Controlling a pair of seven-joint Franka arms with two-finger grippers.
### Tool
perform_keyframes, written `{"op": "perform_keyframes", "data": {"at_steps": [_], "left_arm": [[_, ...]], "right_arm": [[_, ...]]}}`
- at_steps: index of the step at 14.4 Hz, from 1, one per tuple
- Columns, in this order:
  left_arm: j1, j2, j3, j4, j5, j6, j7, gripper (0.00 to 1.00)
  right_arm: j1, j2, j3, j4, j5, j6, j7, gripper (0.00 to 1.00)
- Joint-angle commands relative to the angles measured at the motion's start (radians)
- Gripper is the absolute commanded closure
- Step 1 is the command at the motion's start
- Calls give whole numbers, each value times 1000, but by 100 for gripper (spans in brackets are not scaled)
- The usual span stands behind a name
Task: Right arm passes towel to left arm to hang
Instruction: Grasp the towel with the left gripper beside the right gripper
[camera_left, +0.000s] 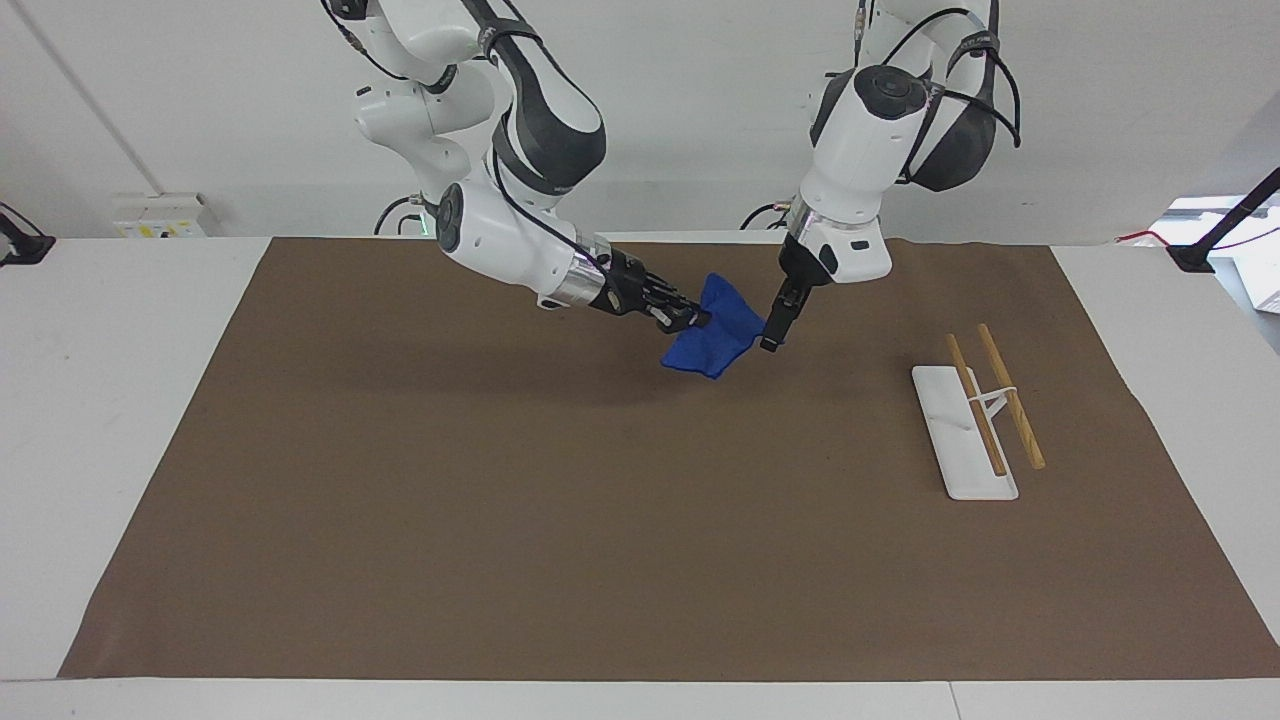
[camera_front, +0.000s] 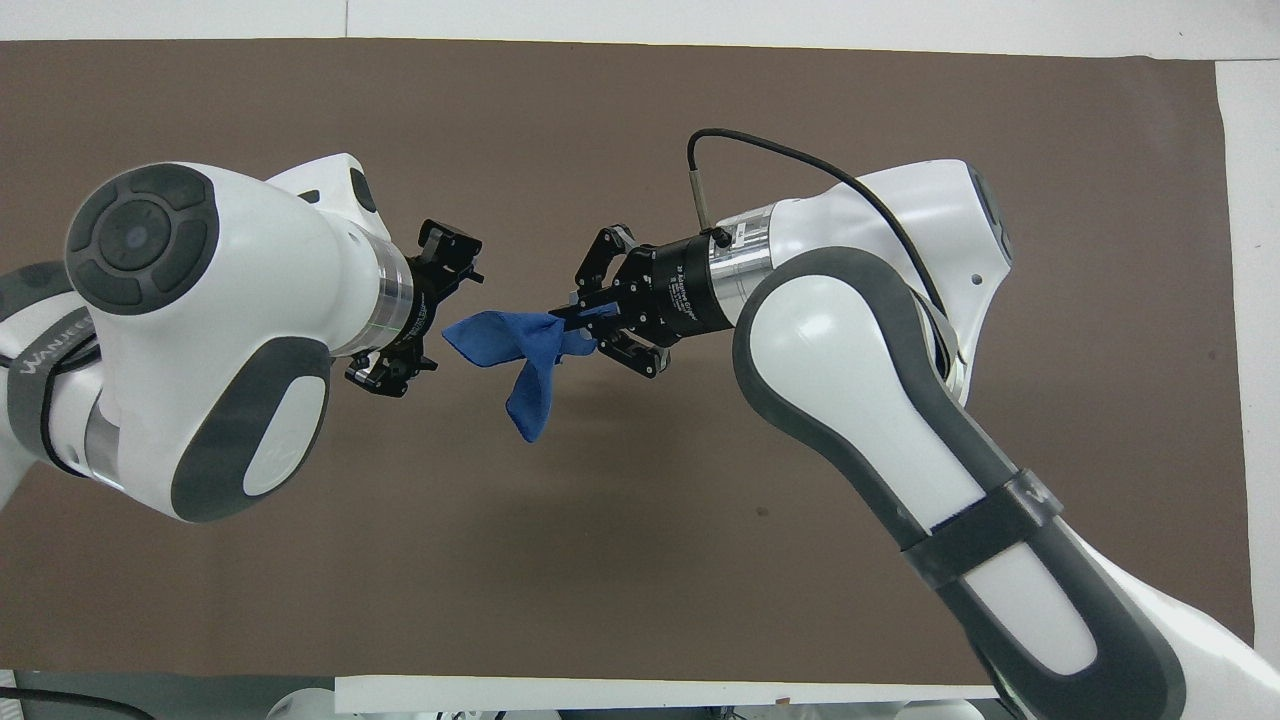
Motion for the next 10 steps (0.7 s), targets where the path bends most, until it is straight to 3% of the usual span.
{"op": "perform_keyframes", "data": {"at_steps": [1, 2, 10], "left_arm": [[-11, -12, 14, -32, -16, 38, -10, 60], [-11, -11, 14, -33, -16, 36, -4, 64], [-17, -8, 14, -47, -16, 35, 6, 64]], "right_arm": [[-5, -29, 3, -31, 25, 13, 8, 100], [-5, -29, 3, -31, 25, 14, 8, 100], [-5, -31, 3, -33, 25, 14, 8, 100]]}}
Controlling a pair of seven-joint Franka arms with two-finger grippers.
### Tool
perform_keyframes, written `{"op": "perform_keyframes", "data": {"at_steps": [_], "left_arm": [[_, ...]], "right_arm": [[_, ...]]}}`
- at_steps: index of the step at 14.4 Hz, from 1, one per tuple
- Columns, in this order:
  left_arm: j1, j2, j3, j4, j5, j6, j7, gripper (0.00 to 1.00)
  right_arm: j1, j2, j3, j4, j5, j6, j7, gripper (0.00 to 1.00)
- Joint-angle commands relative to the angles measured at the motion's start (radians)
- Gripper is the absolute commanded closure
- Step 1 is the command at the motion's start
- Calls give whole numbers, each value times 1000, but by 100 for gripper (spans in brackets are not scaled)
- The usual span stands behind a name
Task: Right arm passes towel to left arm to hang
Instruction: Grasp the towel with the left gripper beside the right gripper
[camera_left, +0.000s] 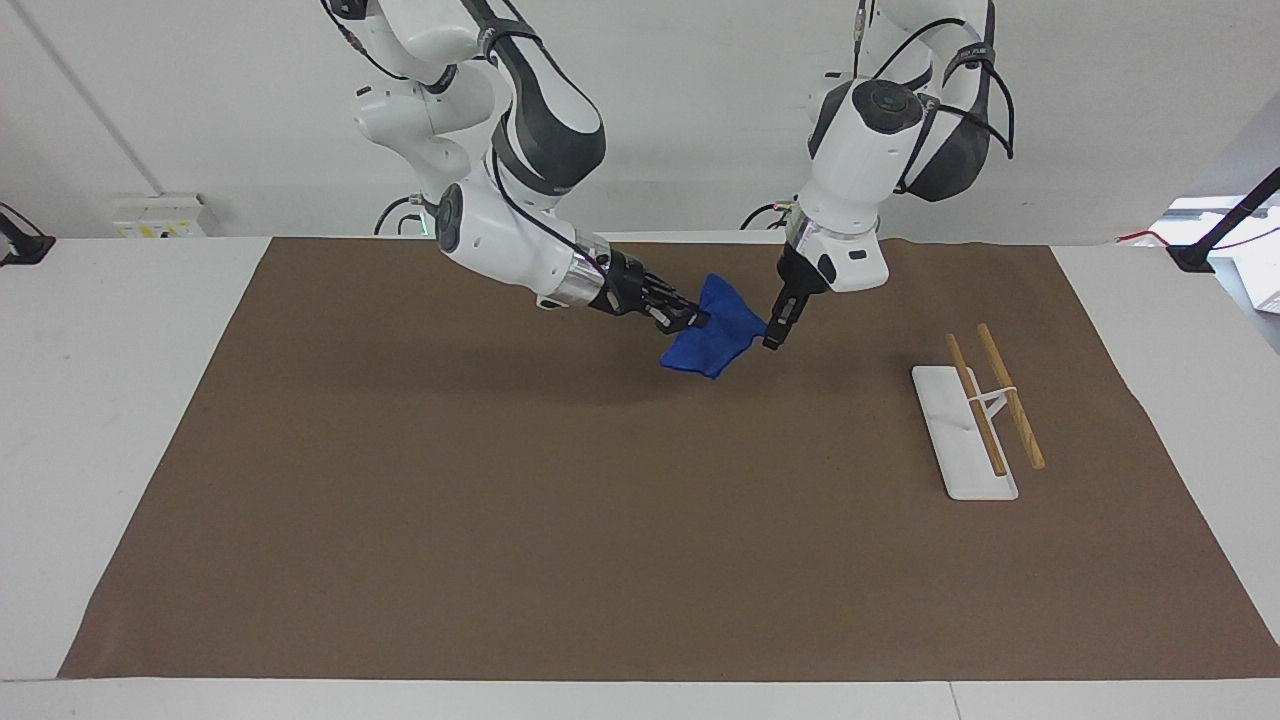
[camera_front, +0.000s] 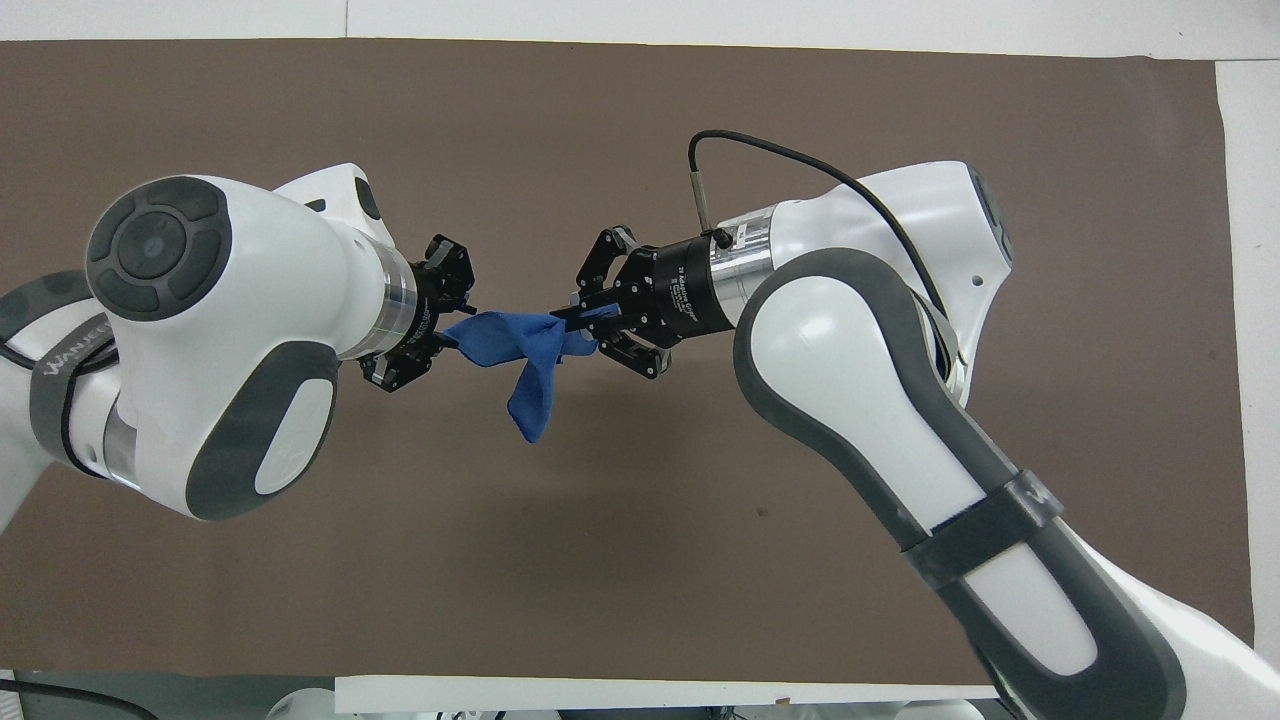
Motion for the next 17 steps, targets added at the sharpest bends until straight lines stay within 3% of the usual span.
{"op": "perform_keyframes", "data": {"at_steps": [1, 2, 3, 11, 12, 13, 14, 15, 17], "left_arm": [[-21, -10, 10, -24, -15, 21, 6, 66], [-23, -10, 10, -24, -15, 15, 4, 78], [-30, -10, 11, -25, -15, 13, 4, 97], [-27, -10, 13, -16, -13, 0, 6, 100], [-27, -8, 13, -12, -7, -13, 13, 100], [-26, -7, 14, -1, -4, -25, 39, 100], [-24, -4, 14, 10, -3, -31, 64, 100], [-26, 4, 19, 13, 6, -20, 82, 100], [-14, 10, 16, 59, 77, -33, 128, 100]], "right_arm": [[-5, -28, 3, -30, 25, 14, 6, 100], [-5, -28, 3, -30, 25, 14, 6, 100], [-5, -28, 3, -30, 25, 14, 8, 100], [-3, -28, 3, -30, 23, 15, 8, 99], [-3, -28, 3, -30, 25, 15, 8, 92], [-3, -28, 3, -30, 23, 14, 6, 66], [-5, -28, 2, -24, 6, 5, -6, 30], [-5, -28, 0, -21, -39, 2, -20, 0], [-14, -33, 0, 4, -252, -24, -82, 0]]}}
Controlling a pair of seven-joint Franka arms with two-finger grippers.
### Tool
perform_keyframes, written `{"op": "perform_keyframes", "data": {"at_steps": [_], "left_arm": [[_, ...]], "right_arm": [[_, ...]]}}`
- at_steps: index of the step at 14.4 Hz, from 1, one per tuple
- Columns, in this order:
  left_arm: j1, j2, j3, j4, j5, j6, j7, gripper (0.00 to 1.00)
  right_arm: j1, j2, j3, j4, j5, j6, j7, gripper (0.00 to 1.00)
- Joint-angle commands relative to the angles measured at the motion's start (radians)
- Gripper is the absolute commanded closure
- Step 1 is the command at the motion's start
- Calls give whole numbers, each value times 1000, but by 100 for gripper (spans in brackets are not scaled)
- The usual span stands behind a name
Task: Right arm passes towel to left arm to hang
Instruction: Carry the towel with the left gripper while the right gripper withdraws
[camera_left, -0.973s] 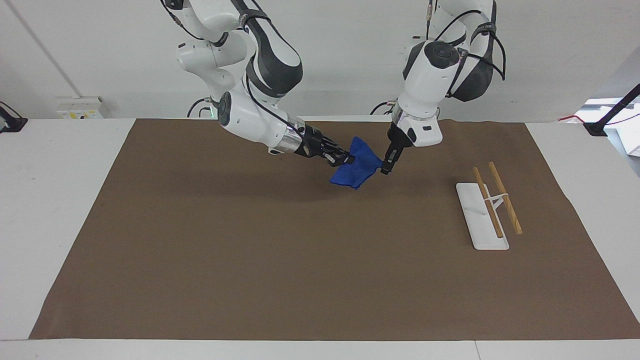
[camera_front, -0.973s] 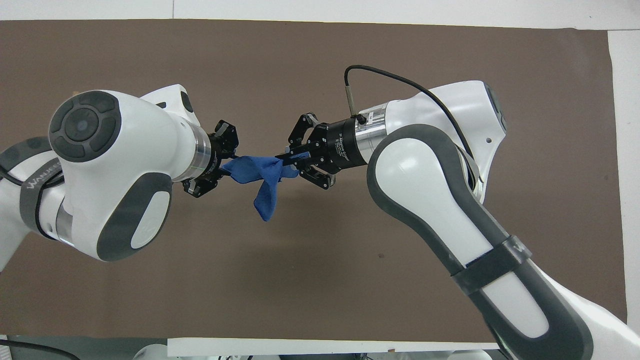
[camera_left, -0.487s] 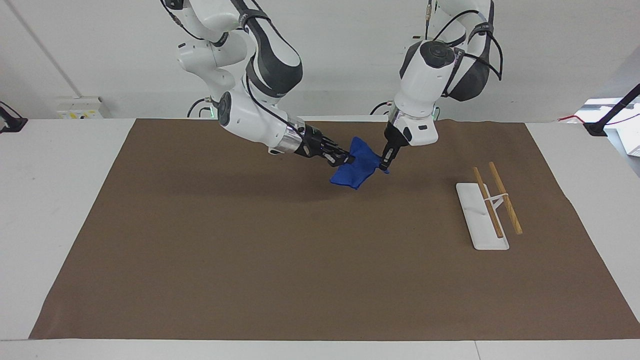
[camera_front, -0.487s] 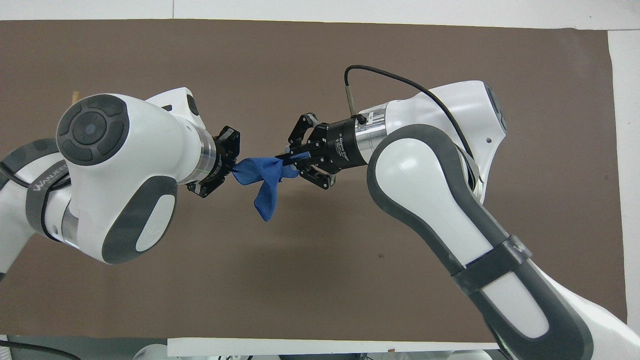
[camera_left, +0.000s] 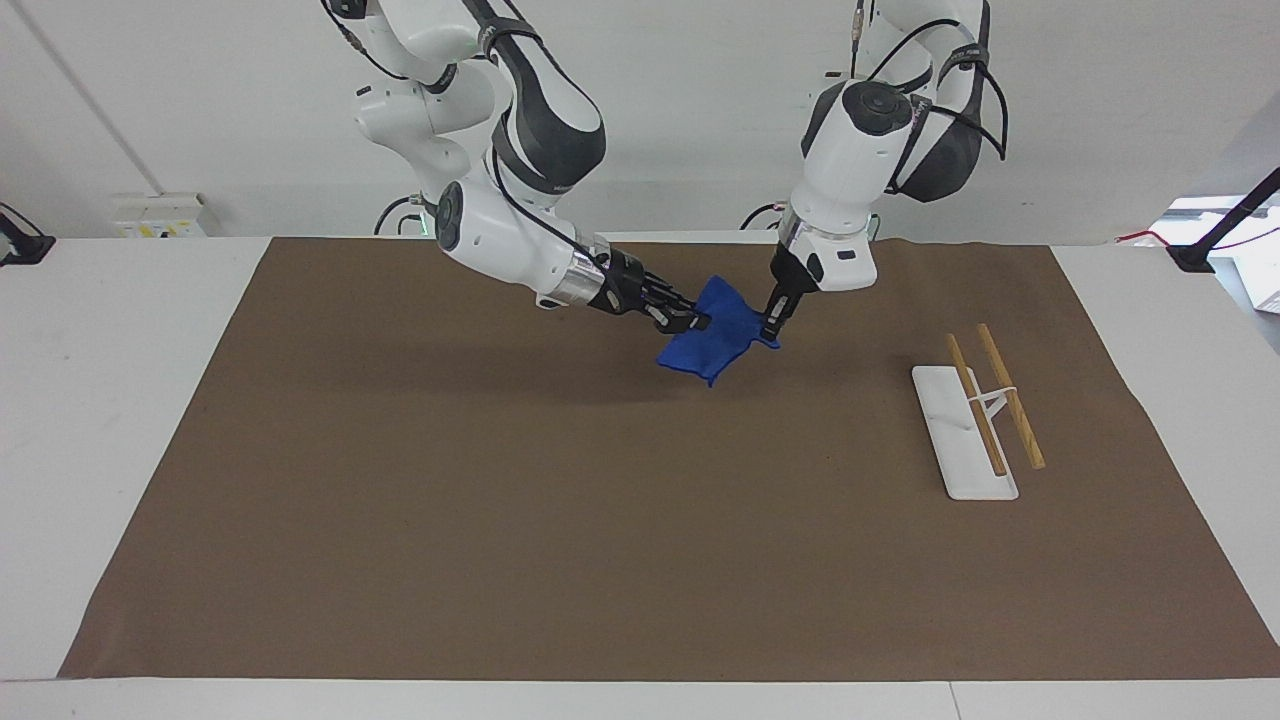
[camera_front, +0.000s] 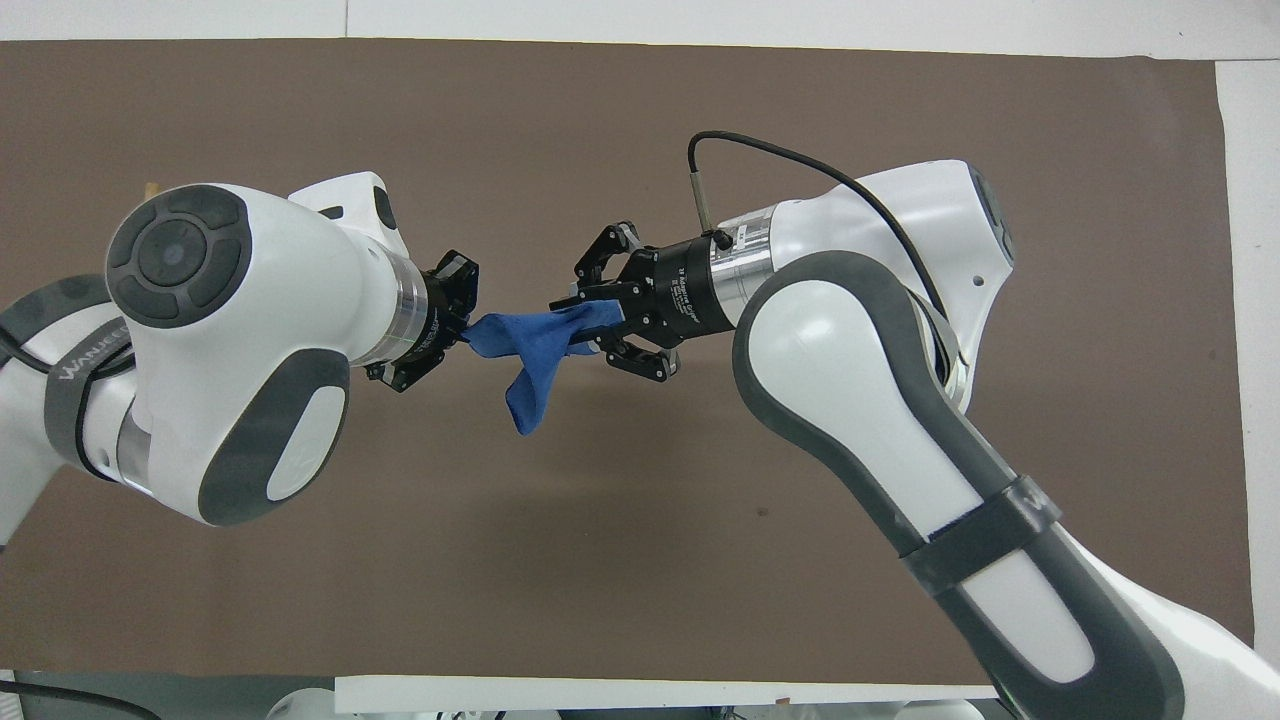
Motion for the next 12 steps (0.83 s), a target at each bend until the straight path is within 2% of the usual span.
{"op": "perform_keyframes", "data": {"at_steps": [1, 3, 7, 9, 12], "left_arm": [[19, 8, 17, 68, 54, -23, 54, 100], [63, -15, 18, 100, 63, -23, 72, 100], [173, -36, 18, 142, 71, -40, 197, 100], [232, -36, 18, 140, 71, -45, 233, 100], [305, -33, 18, 138, 72, -28, 282, 100]], "right_arm": [[-16, -28, 0, 20, -252, -51, -110, 0], [-42, -51, -14, 28, -453, -117, -267, 0], [-261, -121, -20, 33, -661, -284, -610, 0], [-338, -135, -19, 101, -796, -397, -797, 0], [-366, -135, -19, 270, -974, -595, -893, 0]]}}
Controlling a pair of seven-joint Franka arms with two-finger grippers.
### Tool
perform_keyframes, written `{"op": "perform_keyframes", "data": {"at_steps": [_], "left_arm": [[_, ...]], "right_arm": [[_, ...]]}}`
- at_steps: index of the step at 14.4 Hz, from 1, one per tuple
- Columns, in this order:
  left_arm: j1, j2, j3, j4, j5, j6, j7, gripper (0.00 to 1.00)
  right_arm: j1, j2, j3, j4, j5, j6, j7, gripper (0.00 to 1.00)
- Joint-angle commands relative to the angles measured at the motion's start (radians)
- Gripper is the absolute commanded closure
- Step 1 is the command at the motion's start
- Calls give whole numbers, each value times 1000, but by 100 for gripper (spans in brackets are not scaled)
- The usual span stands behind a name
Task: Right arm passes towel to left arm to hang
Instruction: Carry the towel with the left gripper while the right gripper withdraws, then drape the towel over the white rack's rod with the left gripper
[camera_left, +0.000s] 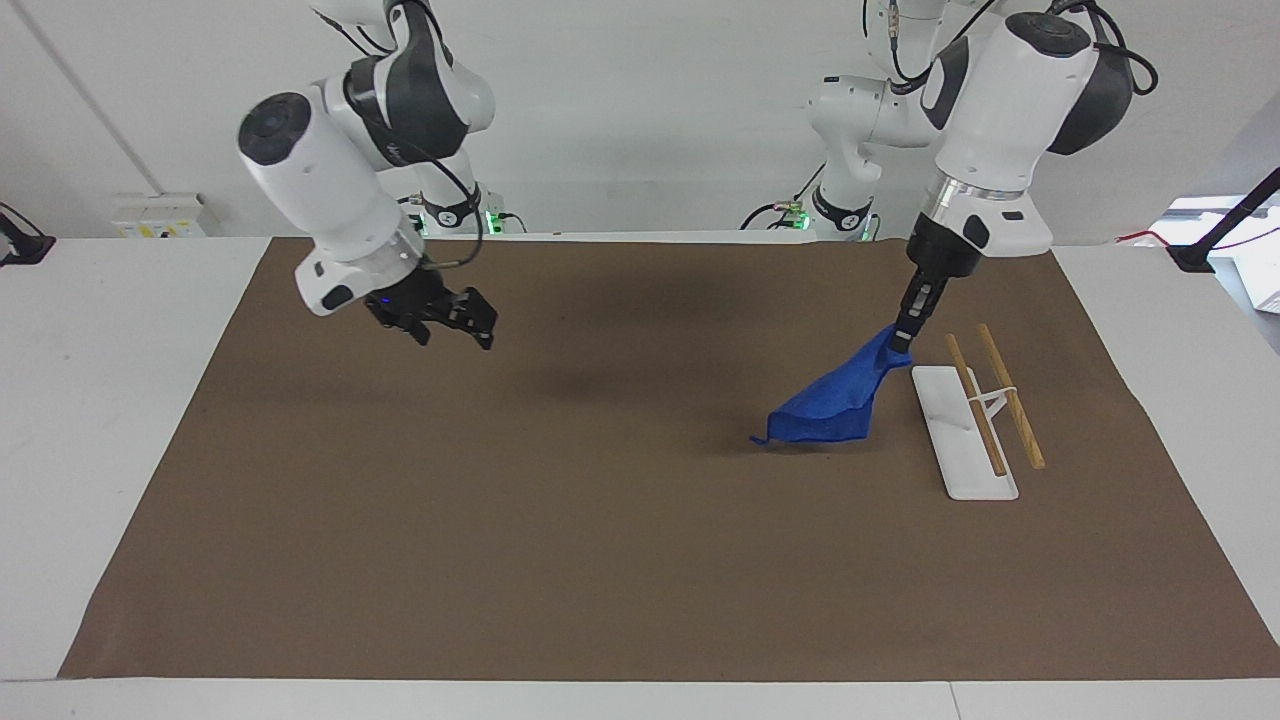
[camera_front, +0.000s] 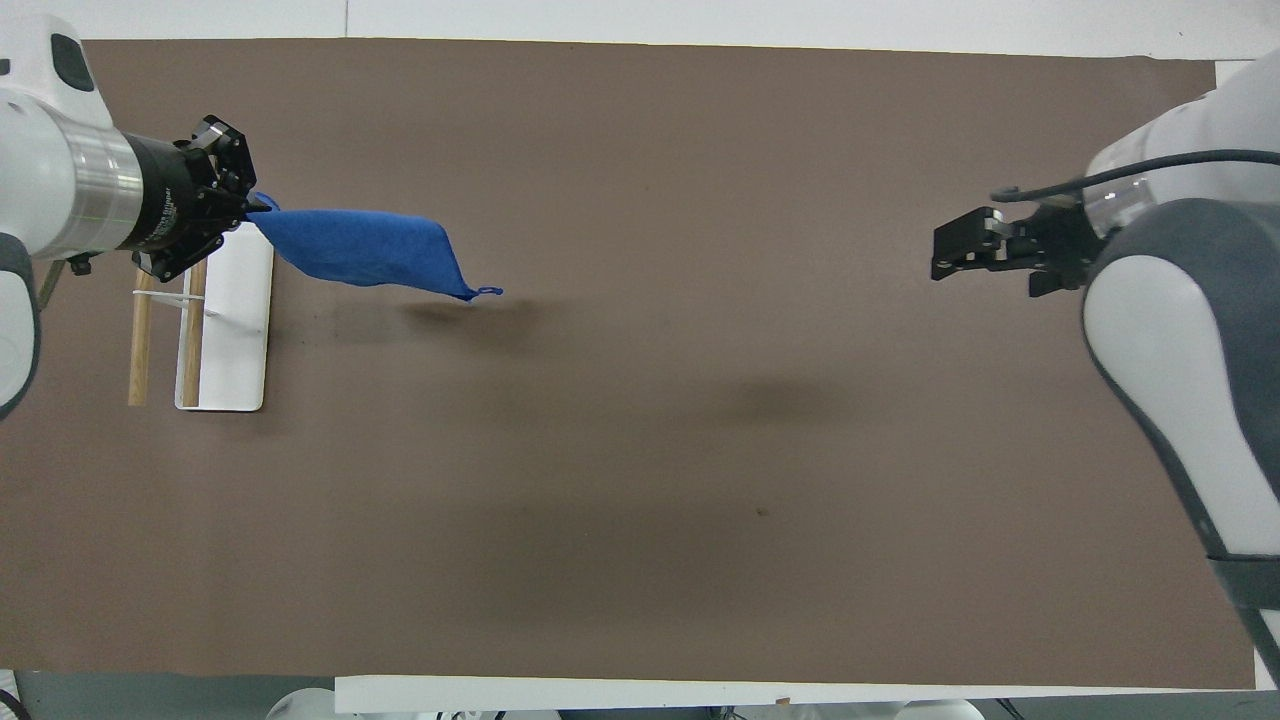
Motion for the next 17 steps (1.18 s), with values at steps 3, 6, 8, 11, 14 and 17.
{"op": "perform_keyframes", "data": {"at_steps": [3, 6, 8, 11, 14, 17], "left_arm": [[118, -23, -9, -65, 13, 79, 120, 100], [210, -26, -9, -114, 13, 173, 177, 100], [269, -26, -9, -146, 11, 224, 198, 100], [320, -32, -8, -157, 11, 227, 197, 100], [370, -101, -6, -310, 14, 329, 198, 100], [425, -129, -5, -387, 45, 376, 232, 100]], "right_arm": [[0, 7, 13, 255, -168, -270, -113, 0], [-16, 6, 18, 352, -210, -416, -179, 0], [-53, -32, 18, 271, -193, -415, -219, 0], [-61, -65, 23, 211, -191, -409, -238, 0], [-50, -94, 21, 159, -177, -395, -234, 0], [-65, -135, 18, 58, -150, -268, -245, 0]]}}
